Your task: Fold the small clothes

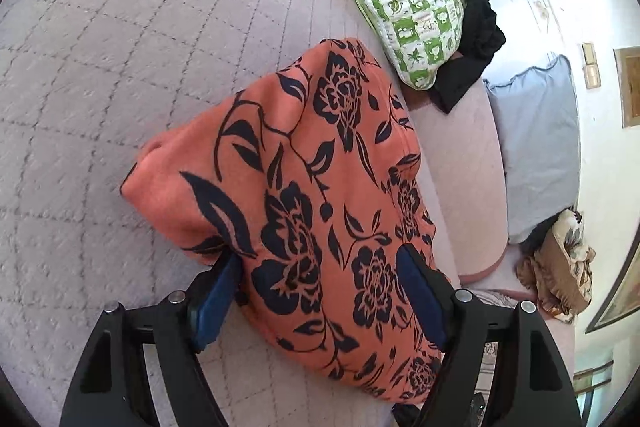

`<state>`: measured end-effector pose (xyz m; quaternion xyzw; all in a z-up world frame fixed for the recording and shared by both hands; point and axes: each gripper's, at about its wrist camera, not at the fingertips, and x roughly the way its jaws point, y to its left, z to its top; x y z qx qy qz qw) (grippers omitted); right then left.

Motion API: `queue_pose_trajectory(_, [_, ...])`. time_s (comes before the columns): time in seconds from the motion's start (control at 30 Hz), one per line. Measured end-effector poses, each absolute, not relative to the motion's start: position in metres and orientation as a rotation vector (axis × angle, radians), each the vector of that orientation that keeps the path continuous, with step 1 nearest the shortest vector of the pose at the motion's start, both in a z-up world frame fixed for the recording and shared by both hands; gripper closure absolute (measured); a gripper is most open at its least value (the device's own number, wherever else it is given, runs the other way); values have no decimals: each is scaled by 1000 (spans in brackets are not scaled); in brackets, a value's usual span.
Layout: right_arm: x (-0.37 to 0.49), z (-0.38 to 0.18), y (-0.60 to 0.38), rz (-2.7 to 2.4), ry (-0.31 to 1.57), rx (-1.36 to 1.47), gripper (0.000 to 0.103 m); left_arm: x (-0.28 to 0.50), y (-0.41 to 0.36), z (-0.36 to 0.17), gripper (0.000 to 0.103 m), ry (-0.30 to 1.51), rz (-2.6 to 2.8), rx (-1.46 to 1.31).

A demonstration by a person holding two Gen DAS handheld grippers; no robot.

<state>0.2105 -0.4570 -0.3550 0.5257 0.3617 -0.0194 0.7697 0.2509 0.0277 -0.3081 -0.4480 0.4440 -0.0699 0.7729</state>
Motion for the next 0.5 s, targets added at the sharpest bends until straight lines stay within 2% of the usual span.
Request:
queue_pose_trajectory(0.03, [218, -356, -456, -69, 803, 1098, 69, 253, 26, -306, 26, 965, -142, -955])
queue_pose_trajectory(0.07, [222, -357, -454, -79, 816, 1071, 75, 252, 26, -305, 31, 968, -133, -939])
queue_pose_trajectory(0.13, [226, -355, -452, -89, 810, 1040, 76, 252, 25, -305, 38, 974, -106, -916])
queue_pose_trajectory(0.23, [229, -351, -447, -98, 823, 983, 77, 236, 28, -308, 38, 1000, -88, -956])
queue_pose_trajectory(0.43, [227, -358, -451, -87, 811, 1027, 76, 212, 44, -319, 35, 981, -35, -1062])
queue_pose_trajectory(0.5, [226, -360, -451, -84, 804, 1040, 75, 216, 36, -316, 27, 991, -11, -1031])
